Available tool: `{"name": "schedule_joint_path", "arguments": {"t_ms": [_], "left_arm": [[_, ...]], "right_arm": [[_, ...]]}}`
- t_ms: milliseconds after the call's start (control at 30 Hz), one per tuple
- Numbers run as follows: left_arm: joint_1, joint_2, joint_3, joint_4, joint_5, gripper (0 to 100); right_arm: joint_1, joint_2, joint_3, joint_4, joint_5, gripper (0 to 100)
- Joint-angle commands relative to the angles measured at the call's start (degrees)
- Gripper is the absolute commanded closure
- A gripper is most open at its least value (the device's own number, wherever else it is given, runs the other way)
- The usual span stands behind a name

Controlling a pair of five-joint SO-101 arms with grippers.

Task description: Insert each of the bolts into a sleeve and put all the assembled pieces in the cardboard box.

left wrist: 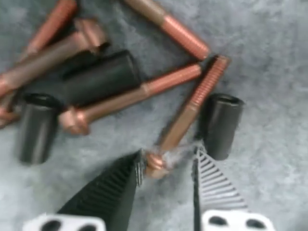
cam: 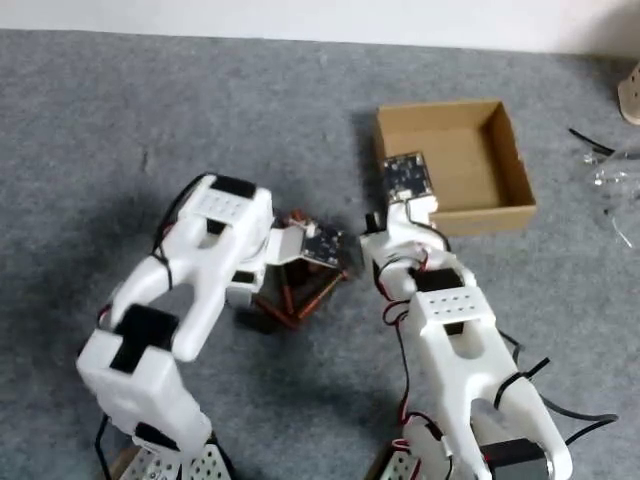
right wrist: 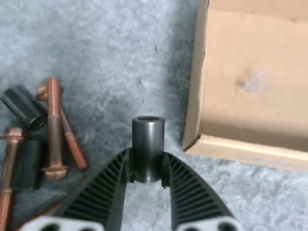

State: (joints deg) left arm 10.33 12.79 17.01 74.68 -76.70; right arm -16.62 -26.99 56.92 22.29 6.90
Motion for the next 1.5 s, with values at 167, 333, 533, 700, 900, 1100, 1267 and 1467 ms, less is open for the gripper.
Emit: {"name": "schedule_joint_path", "arguments": {"t_ms": [167,333,533,700,900,1100,1267,1467], "left_arm": [[-3.30,1.10,-3.38,3.25,-12.84,83],[-3.56,6.20,-3.38,0.53,-12.31,83],[-3.12,9.54,-5.49,-0.26,-7.47,83],[-3.21,9.54,-5.58,-0.26,-7.30,83],[-3.21,9.71,-5.67,-0.26,-7.30,100],[-3.38,9.71,-5.41,-0.26,-7.21,99],[-3.56,9.45,-5.32,-0.26,-7.21,99],[-6.29,6.11,-10.51,7.12,-7.47,99]], "right_arm": [[0.75,-1.80,-0.22,-1.89,-0.53,99.5],[0.75,-1.80,-0.22,-1.89,-0.53,99.5],[0.75,-1.80,-0.22,-1.89,-0.53,99.5],[0.75,-1.80,-0.22,-1.89,-0.53,99.5],[0.75,-1.80,-0.22,-1.89,-0.53,99.5],[0.75,-1.80,-0.22,-1.89,-0.44,99.5],[0.75,-1.80,-0.22,-1.98,-0.44,99.5],[0.75,-1.71,-0.13,-6.29,-0.44,99.5]]}}
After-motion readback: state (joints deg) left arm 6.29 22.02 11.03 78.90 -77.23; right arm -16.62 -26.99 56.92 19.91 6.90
